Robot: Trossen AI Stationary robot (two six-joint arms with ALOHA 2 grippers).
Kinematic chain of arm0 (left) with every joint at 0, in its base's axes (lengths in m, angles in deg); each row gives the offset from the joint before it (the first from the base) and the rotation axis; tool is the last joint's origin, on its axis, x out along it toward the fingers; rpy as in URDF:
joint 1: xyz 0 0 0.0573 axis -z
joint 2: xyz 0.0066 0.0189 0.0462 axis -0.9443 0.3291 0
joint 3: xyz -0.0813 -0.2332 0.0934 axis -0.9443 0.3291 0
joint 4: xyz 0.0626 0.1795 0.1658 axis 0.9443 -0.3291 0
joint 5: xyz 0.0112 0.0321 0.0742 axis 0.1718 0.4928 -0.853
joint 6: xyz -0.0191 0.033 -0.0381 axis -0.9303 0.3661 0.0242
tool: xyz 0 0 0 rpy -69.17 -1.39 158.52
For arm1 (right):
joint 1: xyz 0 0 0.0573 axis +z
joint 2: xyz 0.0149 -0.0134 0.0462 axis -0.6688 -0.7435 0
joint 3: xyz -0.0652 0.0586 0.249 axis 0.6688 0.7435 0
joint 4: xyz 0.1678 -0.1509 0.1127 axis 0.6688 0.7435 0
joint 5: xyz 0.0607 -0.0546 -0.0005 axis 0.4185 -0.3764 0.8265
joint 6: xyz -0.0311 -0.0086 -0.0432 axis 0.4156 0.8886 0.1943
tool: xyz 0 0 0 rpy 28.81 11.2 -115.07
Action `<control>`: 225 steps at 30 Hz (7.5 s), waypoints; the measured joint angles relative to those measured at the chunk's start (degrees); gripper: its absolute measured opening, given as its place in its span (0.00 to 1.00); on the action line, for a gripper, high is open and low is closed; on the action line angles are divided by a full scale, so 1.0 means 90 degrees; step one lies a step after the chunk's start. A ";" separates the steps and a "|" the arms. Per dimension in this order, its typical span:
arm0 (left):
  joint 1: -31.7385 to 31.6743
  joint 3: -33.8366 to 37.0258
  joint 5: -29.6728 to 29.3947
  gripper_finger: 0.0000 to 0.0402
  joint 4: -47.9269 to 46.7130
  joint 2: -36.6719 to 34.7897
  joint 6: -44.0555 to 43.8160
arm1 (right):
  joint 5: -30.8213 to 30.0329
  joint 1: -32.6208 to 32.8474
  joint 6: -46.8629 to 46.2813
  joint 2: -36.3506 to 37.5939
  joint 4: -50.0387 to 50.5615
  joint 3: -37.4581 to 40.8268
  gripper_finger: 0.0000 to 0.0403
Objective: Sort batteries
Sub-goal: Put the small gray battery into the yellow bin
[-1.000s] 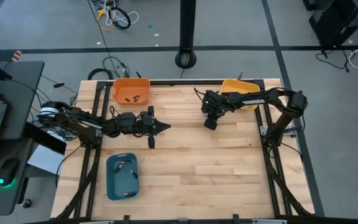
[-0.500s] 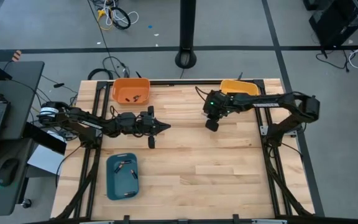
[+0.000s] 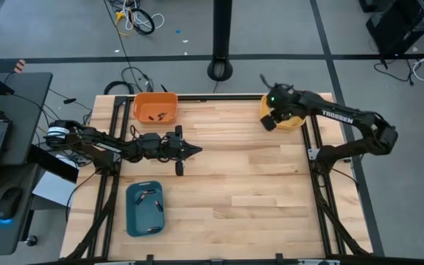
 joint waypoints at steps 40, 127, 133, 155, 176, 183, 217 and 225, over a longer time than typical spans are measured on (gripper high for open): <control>0.0198 -0.2107 0.0528 0.02 -0.7808 -0.0061 0.1323 | 0.0132 -0.0269 0.0777 0.0713 -0.0798 0.0392 0.27; 0.0038 -0.1860 -0.0109 0.03 -0.8010 0.0516 0.1500 | 0.1425 0.2866 0.1525 0.0662 -0.3385 0.0427 0.21; 0.0036 -0.1837 -0.0114 0.01 -0.7833 0.0483 0.1486 | 0.2111 0.2872 0.1581 0.0655 -0.4358 0.1178 0.21; -0.0394 -0.1928 -0.1528 0.07 -0.7351 0.0537 0.0996 | 0.1974 0.3285 0.1053 0.0655 -0.5824 0.1876 0.22; -0.1226 -0.2158 -0.0736 0.03 -0.6834 0.1539 0.0787 | 0.1958 0.3285 0.1144 0.0655 -0.5945 0.1878 0.21; -0.1109 -0.2444 -0.0402 0.06 -0.7190 0.1367 0.0555 | 0.1958 0.3285 0.1146 0.0655 -0.5936 0.1878 0.21; -0.0349 -0.1134 0.0056 0.07 -0.1870 0.1362 -0.1030 | 0.0791 0.4114 0.0224 -0.1623 -0.6088 0.1885 0.65; -0.0204 -0.1129 -0.0044 0.06 -0.1836 0.1362 -0.0978 | 0.0063 0.4261 0.0708 -0.1634 -0.6449 0.2277 0.82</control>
